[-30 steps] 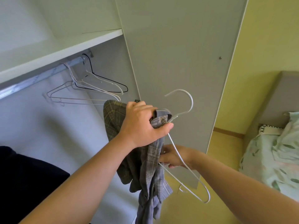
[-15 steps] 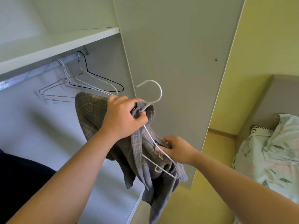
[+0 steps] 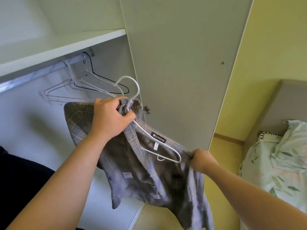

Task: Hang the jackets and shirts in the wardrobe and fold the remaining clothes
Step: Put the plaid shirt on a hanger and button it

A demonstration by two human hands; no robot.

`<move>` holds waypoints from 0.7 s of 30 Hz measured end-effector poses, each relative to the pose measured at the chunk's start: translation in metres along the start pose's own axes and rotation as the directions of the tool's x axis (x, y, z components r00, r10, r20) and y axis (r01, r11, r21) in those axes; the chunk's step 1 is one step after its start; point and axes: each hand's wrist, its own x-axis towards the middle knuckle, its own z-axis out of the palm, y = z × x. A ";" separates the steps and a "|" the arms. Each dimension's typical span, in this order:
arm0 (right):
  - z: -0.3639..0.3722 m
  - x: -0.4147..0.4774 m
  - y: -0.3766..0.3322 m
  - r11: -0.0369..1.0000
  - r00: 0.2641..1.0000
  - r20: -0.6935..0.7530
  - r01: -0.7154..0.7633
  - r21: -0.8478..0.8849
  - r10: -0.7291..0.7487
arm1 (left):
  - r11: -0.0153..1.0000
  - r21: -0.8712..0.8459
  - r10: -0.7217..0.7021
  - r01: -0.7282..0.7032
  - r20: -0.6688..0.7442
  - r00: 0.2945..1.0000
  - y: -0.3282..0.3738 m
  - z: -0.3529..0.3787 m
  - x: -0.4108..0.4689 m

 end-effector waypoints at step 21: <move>-0.098 -0.032 -0.121 0.856 0.946 -0.303 0.248 0.454 -0.114 | 0.914 0.368 -0.307 0.168 0.360 0.881 -0.051 0.046 -0.053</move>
